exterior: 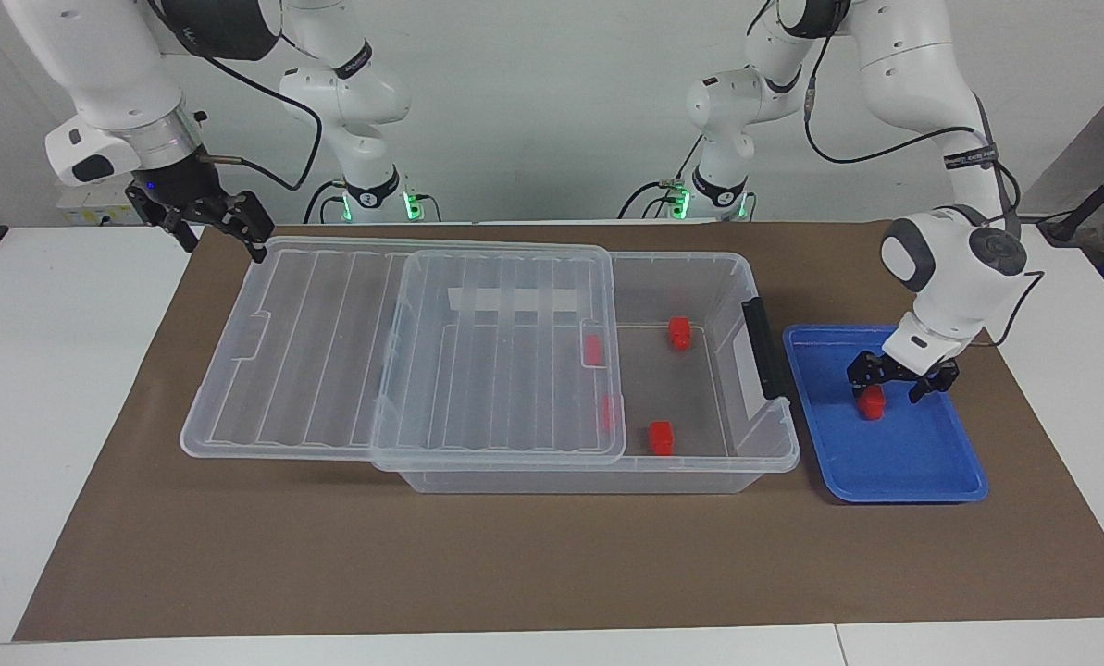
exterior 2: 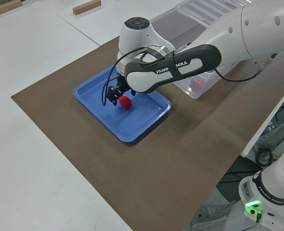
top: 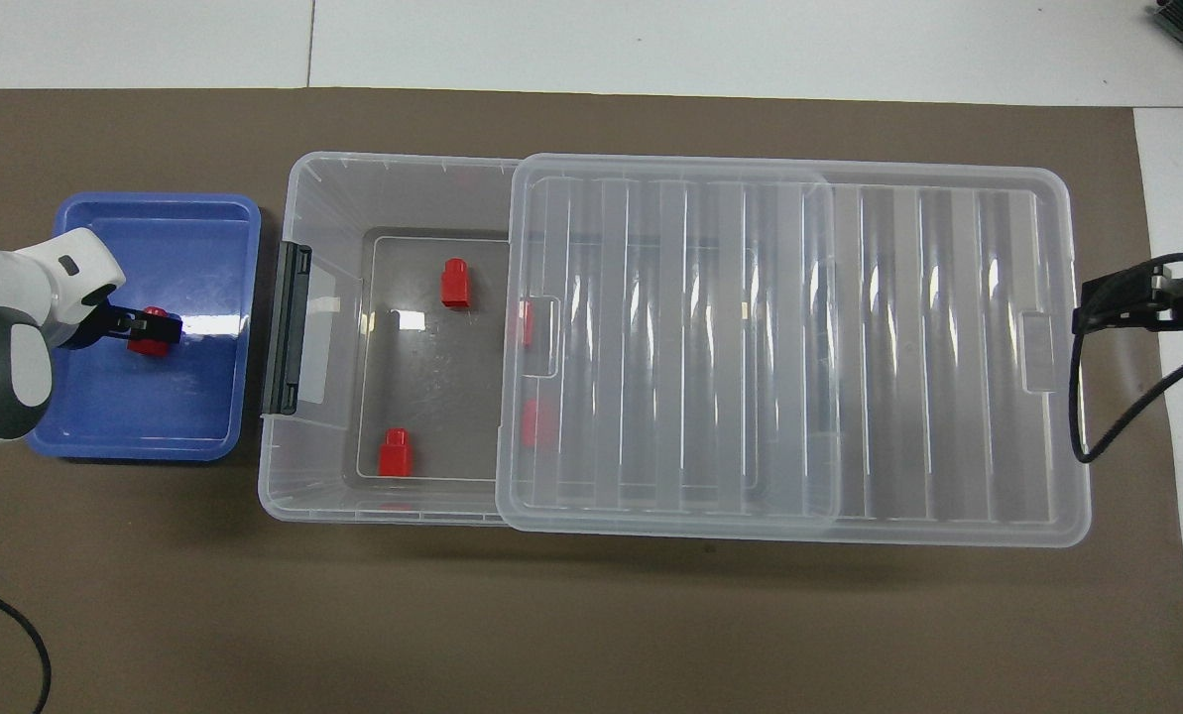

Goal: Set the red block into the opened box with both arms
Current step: 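Grasp the red block in the blue tray with the left gripper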

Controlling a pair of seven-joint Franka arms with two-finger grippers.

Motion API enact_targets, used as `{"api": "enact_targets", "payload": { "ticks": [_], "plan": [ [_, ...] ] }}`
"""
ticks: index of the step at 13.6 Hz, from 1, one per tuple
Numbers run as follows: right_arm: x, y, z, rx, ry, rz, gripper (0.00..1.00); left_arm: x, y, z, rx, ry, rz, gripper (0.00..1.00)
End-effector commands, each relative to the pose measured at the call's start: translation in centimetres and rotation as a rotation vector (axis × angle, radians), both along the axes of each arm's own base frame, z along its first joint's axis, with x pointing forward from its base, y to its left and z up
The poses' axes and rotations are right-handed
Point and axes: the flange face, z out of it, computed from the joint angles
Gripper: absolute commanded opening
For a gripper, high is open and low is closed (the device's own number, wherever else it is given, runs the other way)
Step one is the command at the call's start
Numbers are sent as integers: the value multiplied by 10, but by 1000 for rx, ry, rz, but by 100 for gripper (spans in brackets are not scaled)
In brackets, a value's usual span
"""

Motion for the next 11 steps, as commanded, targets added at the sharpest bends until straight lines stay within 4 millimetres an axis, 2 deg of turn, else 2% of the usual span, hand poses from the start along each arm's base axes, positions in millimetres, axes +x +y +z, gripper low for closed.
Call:
{"api": "enact_targets", "payload": {
  "ticks": [1, 3, 5, 6, 9, 10, 11],
  "plan": [
    [-1, 0, 5, 14, 4, 21, 100, -4, -1, -2, 4, -18, 19, 100],
    [-1, 0, 3, 14, 7, 21, 100, -7, -1, -7, 3, -18, 17, 95],
    [-1, -1, 3, 14, 7, 19, 100, -13, -1, -16, 3, -27, 20, 83],
    [-1, 0, 3, 14, 7, 21, 100, -14, 0, -16, 3, -32, 24, 68],
    [-1, -1, 4, 14, 6, 19, 100, -14, -2, -17, 2, -18, 23, 13],
    [-1, -1, 4, 14, 6, 19, 100, -13, -1, -15, 2, -13, 22, 0],
    [-1, 0, 4, 14, 6, 21, 100, -13, -1, -14, 0, -3, 24, 0]
  ]
}}
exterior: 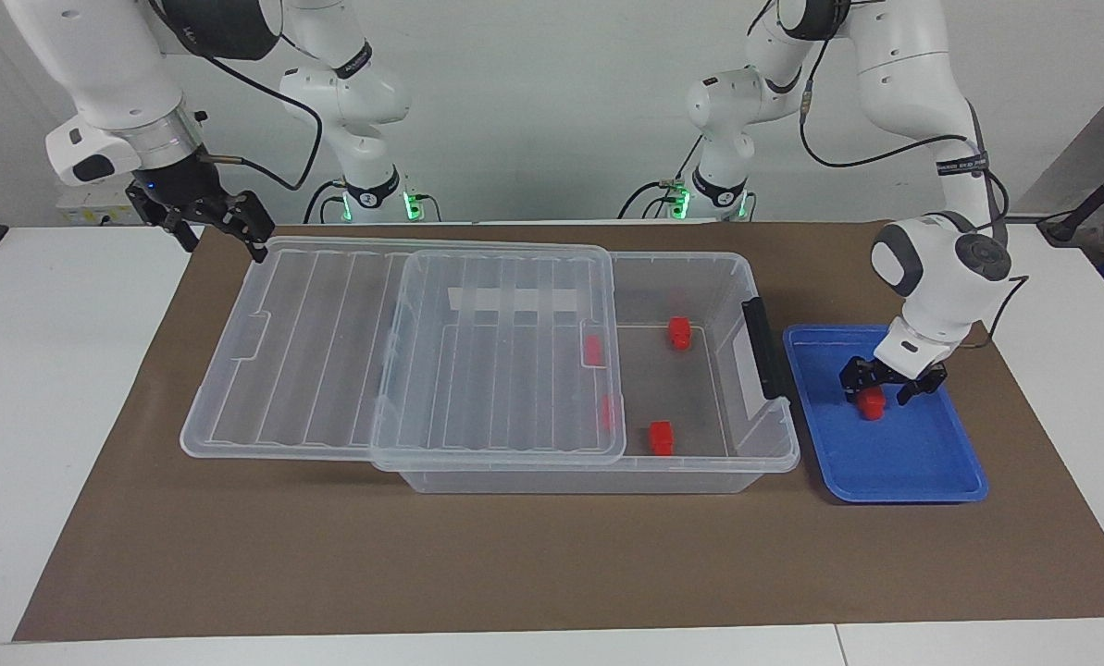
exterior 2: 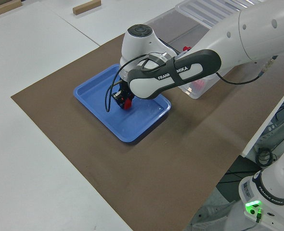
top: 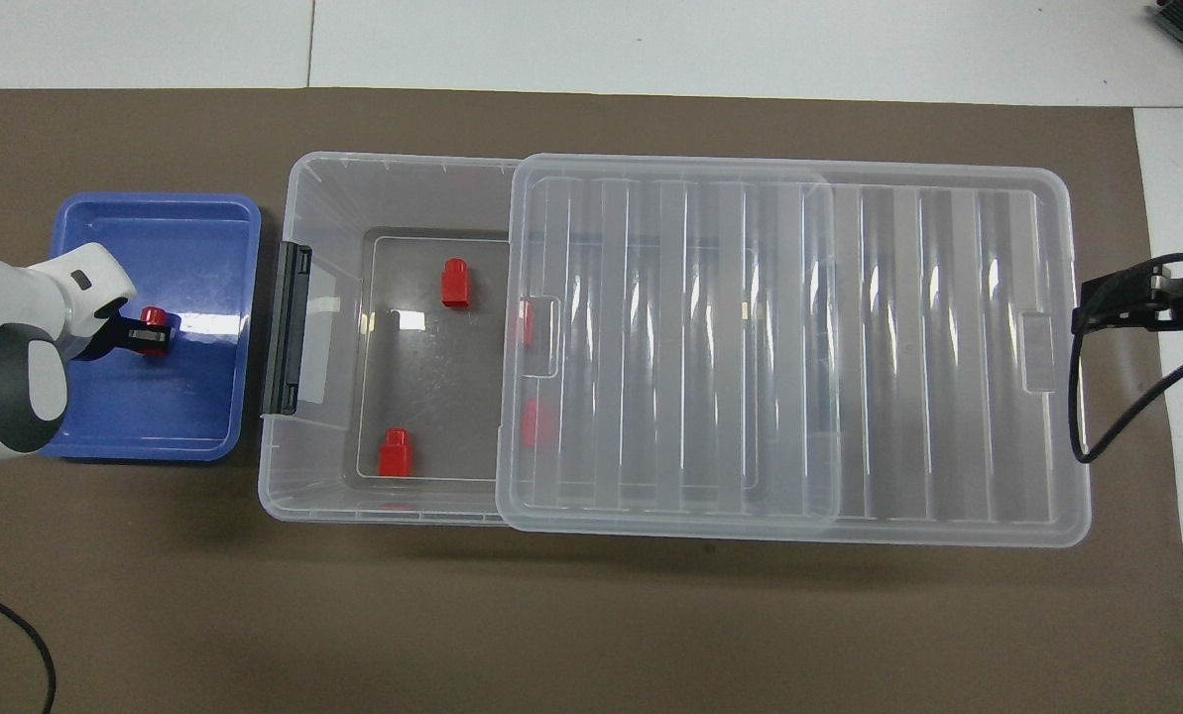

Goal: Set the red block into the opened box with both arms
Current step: 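Grasp the red block in the blue tray with the left gripper, then lift the red block and carry it over the open box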

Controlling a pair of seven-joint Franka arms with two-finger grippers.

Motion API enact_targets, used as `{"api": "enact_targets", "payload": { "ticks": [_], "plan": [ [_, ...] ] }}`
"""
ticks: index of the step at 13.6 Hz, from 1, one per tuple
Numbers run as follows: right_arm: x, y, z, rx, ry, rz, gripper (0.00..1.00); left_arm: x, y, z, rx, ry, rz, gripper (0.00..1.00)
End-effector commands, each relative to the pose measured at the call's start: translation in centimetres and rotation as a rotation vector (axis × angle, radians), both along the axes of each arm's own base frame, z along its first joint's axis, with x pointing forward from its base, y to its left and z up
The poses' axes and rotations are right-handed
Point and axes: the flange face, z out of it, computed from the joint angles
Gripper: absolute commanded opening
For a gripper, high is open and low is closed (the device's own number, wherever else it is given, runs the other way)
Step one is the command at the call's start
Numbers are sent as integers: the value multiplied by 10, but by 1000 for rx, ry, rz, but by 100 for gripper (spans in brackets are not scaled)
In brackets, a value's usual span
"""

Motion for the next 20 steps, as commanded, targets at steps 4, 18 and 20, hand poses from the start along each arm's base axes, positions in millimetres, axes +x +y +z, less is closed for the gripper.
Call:
{"api": "enact_targets", "payload": {
  "ticks": [4, 18, 20],
  "plan": [
    [-1, 0, 3, 14, 8, 20, 100, 5, 2, 38, 0, 50, 19, 0],
    [1, -20, 0, 13, -28, -13, 37, 15, -180, 225, -30, 153, 367, 0],
    [0, -28, -6, 12, -45, -24, 0, 11, -213, 226, -37, 137, 358, 0]
  ]
}}
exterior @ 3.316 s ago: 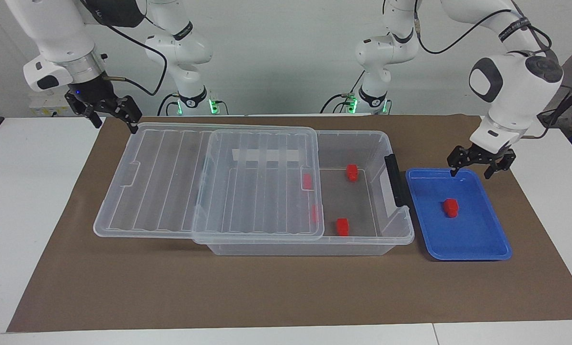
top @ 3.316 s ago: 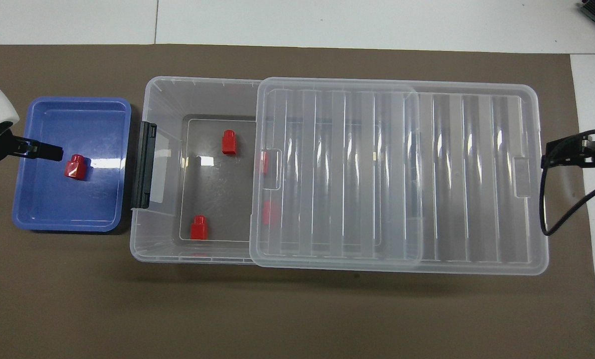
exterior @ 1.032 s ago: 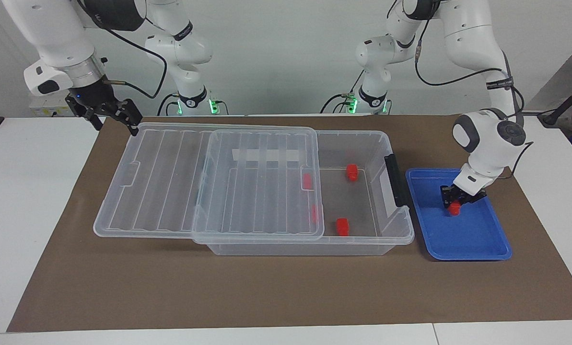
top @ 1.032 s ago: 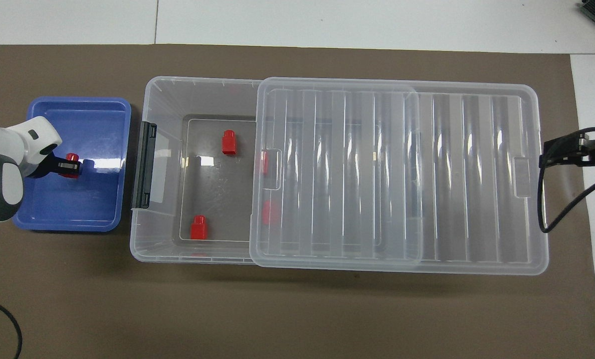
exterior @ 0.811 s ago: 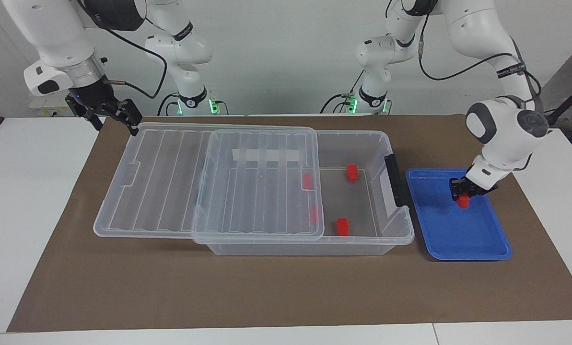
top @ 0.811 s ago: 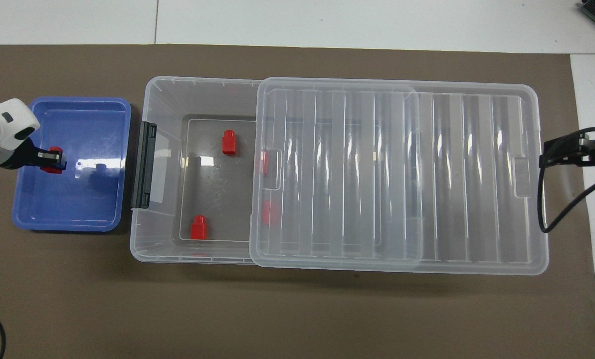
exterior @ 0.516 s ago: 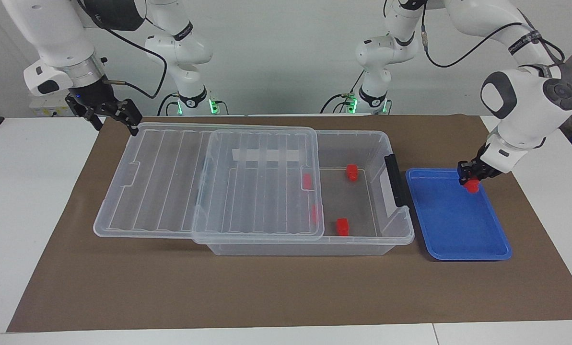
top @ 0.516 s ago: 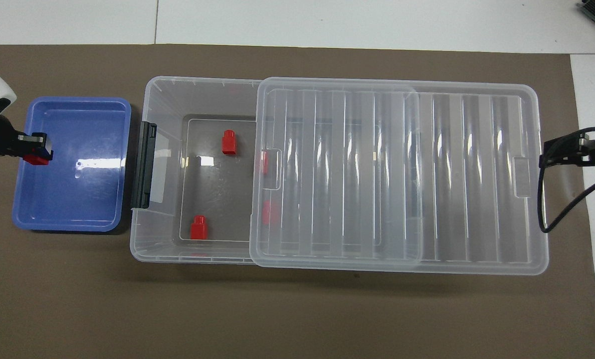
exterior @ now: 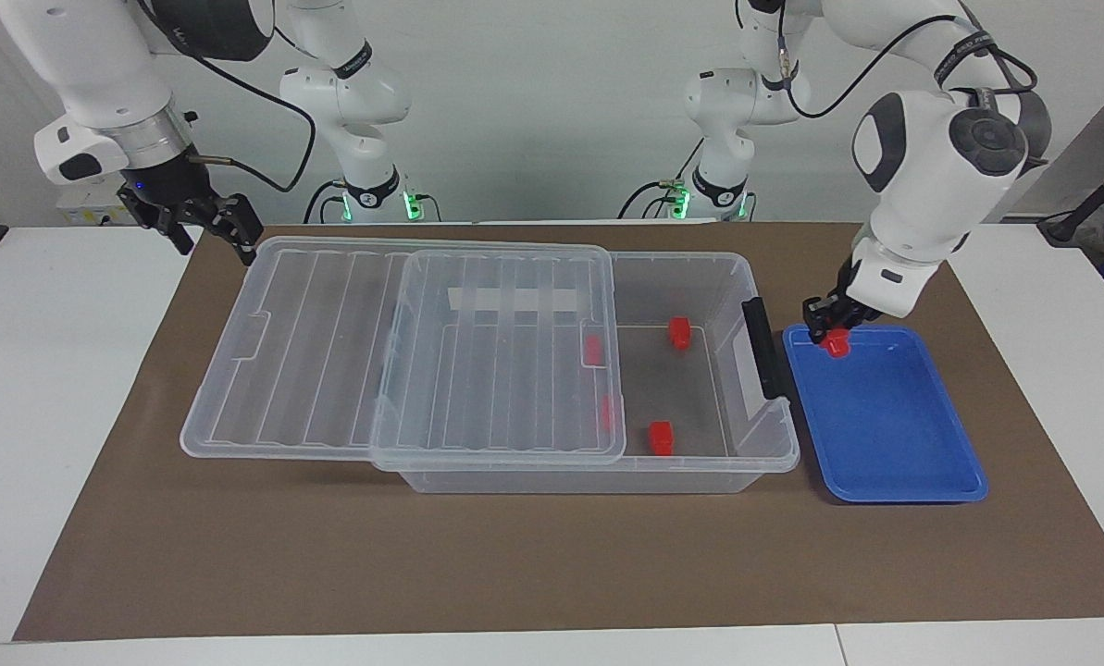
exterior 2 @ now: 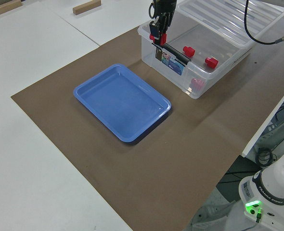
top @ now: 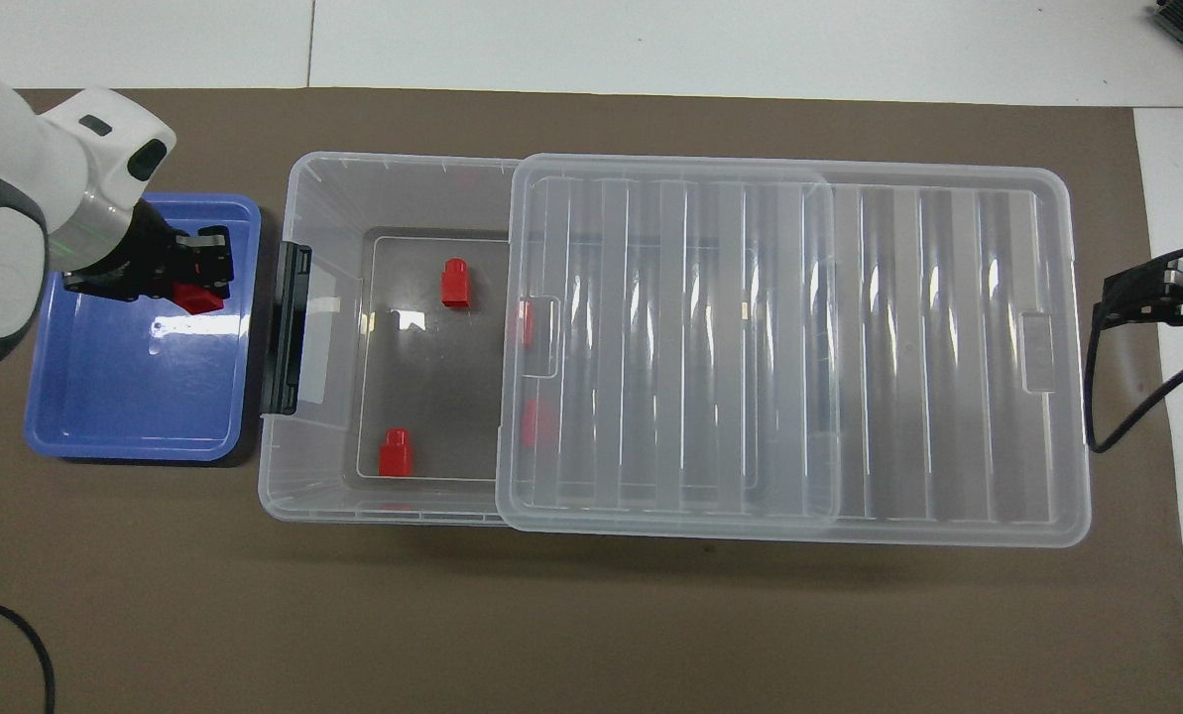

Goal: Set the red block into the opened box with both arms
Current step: 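Lift the red block and carry it over the open box, then lower the red block into the box and open the left gripper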

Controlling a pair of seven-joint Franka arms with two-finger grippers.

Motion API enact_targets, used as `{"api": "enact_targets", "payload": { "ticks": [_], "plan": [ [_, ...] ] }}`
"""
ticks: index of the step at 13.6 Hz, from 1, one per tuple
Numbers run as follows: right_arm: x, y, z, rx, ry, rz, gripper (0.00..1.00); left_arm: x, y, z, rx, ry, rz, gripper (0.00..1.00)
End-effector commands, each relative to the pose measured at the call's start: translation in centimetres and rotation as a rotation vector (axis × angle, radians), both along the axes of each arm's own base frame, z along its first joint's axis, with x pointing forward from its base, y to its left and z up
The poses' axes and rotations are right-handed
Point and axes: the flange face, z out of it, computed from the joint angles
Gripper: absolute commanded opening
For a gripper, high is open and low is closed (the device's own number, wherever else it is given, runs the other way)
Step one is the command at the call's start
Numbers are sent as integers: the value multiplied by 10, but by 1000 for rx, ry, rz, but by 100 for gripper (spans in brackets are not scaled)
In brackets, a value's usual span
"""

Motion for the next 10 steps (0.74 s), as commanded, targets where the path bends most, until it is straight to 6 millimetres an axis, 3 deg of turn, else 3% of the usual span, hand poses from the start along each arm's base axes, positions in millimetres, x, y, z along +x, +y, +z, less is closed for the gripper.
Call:
{"api": "enact_targets", "payload": {
  "ticks": [1, 3, 6, 10],
  "plan": [
    [-7, -19, -13, 12, -22, -10, 0, -3, -39, 3, -18, -9, 8, 0],
    [-13, -30, -33, 9, -48, -28, 0, -11, -70, -3, -25, -45, 27, 0],
    [-17, -58, -61, 5, -43, -25, 0, -37, -113, -58, -35, -103, -4, 0],
    [-19, -74, -101, 1, -65, -47, 0, -54, -139, -122, 36, -136, 10, 0]
  ]
}}
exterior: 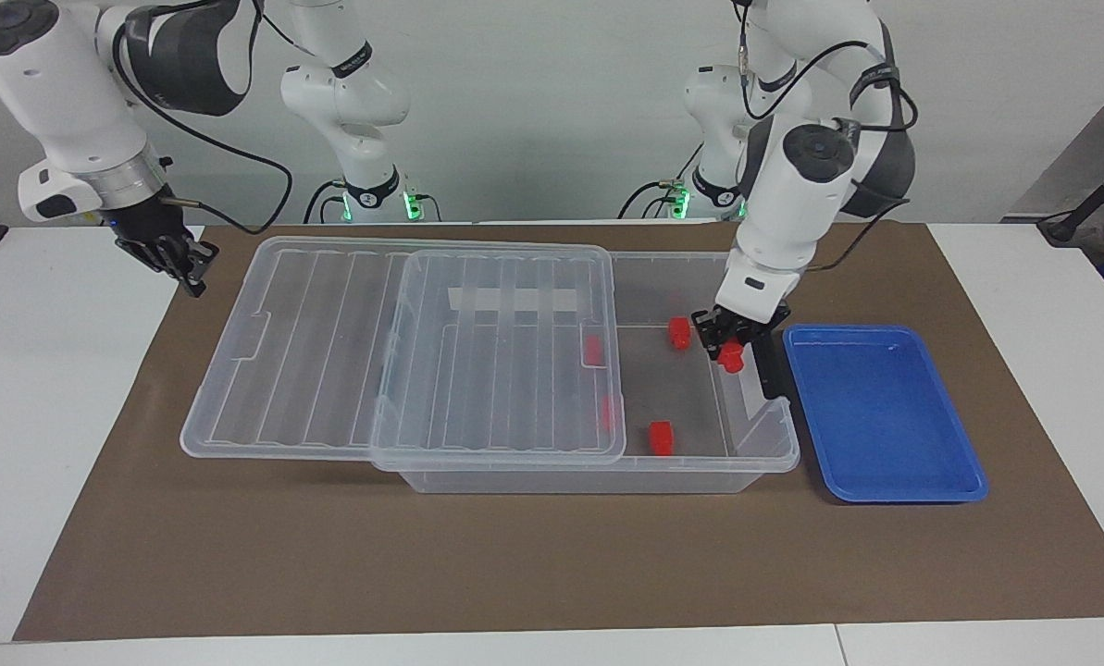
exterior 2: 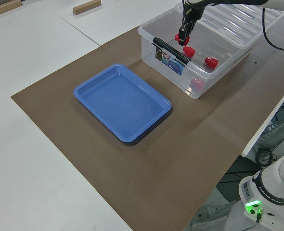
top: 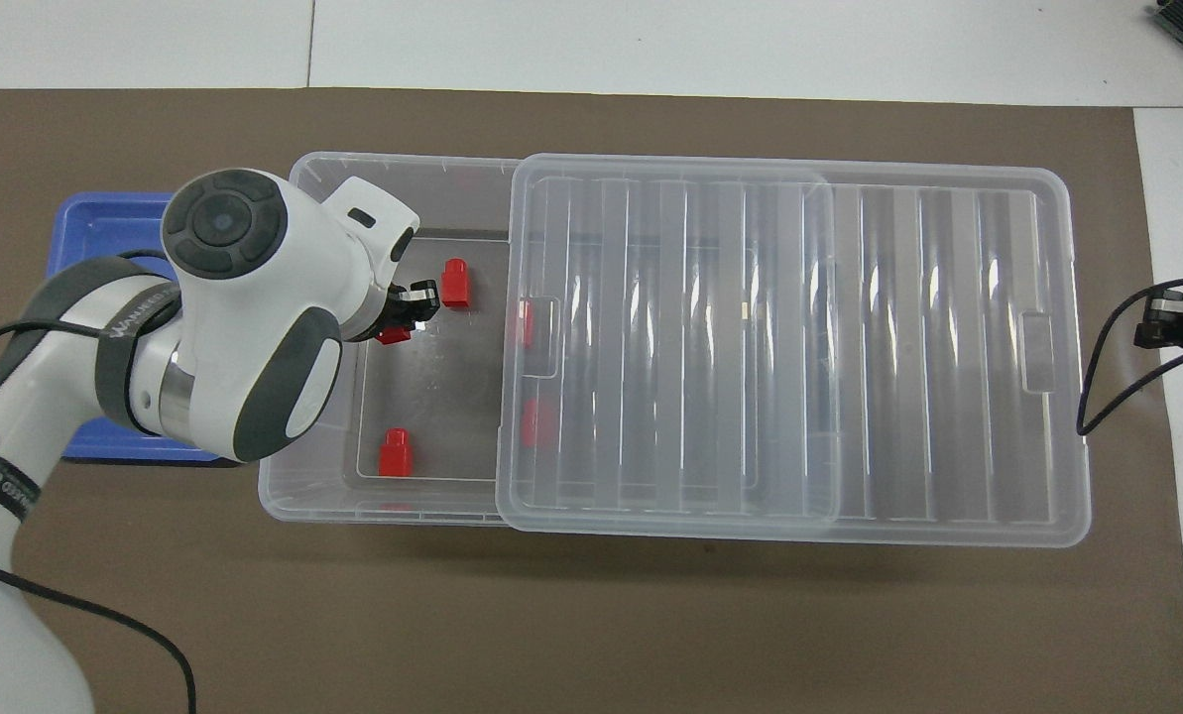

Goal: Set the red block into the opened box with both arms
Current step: 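Lower the red block into the box and open the left gripper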

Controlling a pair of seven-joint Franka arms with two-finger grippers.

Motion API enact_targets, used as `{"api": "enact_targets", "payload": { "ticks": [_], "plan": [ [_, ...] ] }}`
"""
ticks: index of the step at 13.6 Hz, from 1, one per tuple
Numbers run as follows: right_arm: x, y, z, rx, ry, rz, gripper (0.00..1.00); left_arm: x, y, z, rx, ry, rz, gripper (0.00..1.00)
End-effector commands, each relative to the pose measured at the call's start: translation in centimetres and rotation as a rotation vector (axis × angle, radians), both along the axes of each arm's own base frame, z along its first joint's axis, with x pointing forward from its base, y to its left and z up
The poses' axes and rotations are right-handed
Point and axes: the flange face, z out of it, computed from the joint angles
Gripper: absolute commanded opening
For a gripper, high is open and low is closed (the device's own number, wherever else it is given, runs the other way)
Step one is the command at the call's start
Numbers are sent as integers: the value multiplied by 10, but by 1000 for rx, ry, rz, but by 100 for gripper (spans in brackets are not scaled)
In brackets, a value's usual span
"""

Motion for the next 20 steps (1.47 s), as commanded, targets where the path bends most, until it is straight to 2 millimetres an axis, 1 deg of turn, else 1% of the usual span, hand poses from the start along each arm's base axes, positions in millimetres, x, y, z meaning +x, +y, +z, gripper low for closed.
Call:
{"api": "enact_targets", "payload": {
  "ticks": [1, 4, 5, 7, 9, 10, 11, 13, 16, 17, 18, 20],
  "plan": [
    [-17, -17, -19, 9, -9, -9, 0, -18, 0, -34, 70, -45, 23, 0],
    [-16, -20, -32, 2, -41, -14, 0, -24, 1, -57, 43, -80, 45, 0],
    [-16, -24, -38, -3, -61, -20, 0, -25, 0, -70, 32, -86, 85, 0],
    [-19, -29, -47, -2, -55, -27, 0, -25, -14, -87, 9, -97, 167, 0],
    [-25, -40, -59, -1, -34, -22, 0, -25, -18, -96, 10, -95, 170, 0],
    [-25, -41, -60, -1, -31, -13, 0, -24, -18, -96, 3, -106, 168, 0],
    [-25, -41, -60, -1, -31, -10, 0, -23, -18, -103, 2, -104, 168, 0],
    [-25, -41, -61, 1, -30, -14, 0, -23, -18, -106, 4, -101, 168, 0],
    [-26, -42, -72, 6, -9, -14, 0, -28, -17, -114, 12, -88, 158, 0],
    [-26, -42, -72, 7, -7, -14, 0, -28, -17, -115, 14, -86, 157, 0],
    [-26, -41, -73, 7, -8, -15, 0, -30, -16, -117, 18, -82, 142, 0],
    [-26, -40, -84, 12, 13, -19, 0, -33, -14, -121, 33, -70, 41, 0]
  ]
}}
